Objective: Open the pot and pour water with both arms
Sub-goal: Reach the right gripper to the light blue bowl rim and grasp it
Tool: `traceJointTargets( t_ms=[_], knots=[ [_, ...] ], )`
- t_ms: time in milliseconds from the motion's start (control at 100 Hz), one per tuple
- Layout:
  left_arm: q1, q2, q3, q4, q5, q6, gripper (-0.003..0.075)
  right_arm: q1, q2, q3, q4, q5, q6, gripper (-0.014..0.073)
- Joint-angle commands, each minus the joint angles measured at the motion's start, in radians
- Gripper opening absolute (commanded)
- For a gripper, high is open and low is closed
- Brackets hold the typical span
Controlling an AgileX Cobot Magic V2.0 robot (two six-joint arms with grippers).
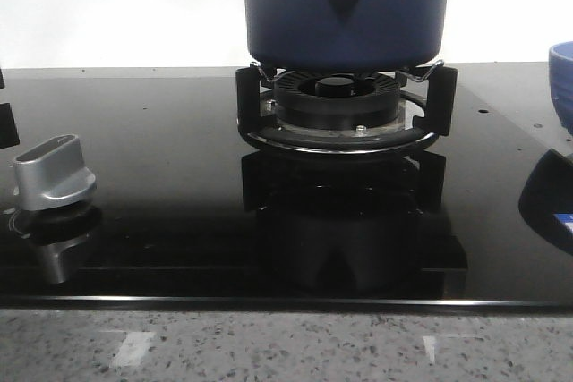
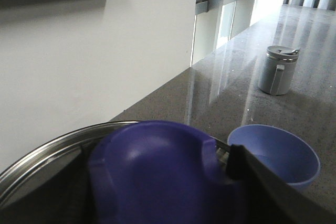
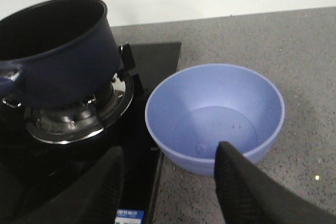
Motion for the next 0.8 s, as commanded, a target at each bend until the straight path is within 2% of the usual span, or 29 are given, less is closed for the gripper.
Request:
traceJointTargets(
  t_ms=[0, 110, 300, 480, 590, 730, 790],
  knots=[
    [0.022, -0.119, 0.062, -0.082, -0.019, -0.004, 0.0181, 0.002, 0.022, -0.024, -0.004, -0.042, -0.007, 0.0351],
    [0.041, -0.201, 0.157, -0.082, -0.063, 0.035, 0.0187, 0.002, 0.022, -0.024, 0.006, -0.038, -0.007, 0.0351],
    [0.045, -0.282, 0.271, -0.084, -0.115, 0.047, 0.0253, 0.002, 0.022, -0.024, 0.03, -0.038, -0.007, 0.0351],
    [0.045, -0.291, 0.303, -0.101, -0.117, 0.049, 0.0253, 0.002, 0.026, -0.029, 0.03, -0.04, -0.005, 0.0351],
    [0.045, -0.291, 0.305, -0.131, -0.117, 0.065, 0.0253, 0.002, 0.079, -0.091, 0.012, -0.012, 0.083, 0.035],
    [0.045, -0.291, 0.305, -0.157, -0.117, 0.07, 0.0253, 0.002, 0.253, -0.284, -0.198, 0.16, 0.269, 0.035],
    [0.045, -0.291, 0.305, -0.158, -0.117, 0.07, 0.0253, 0.002, 0.333, -0.368, -0.275, 0.243, 0.286, 0.035]
  ],
)
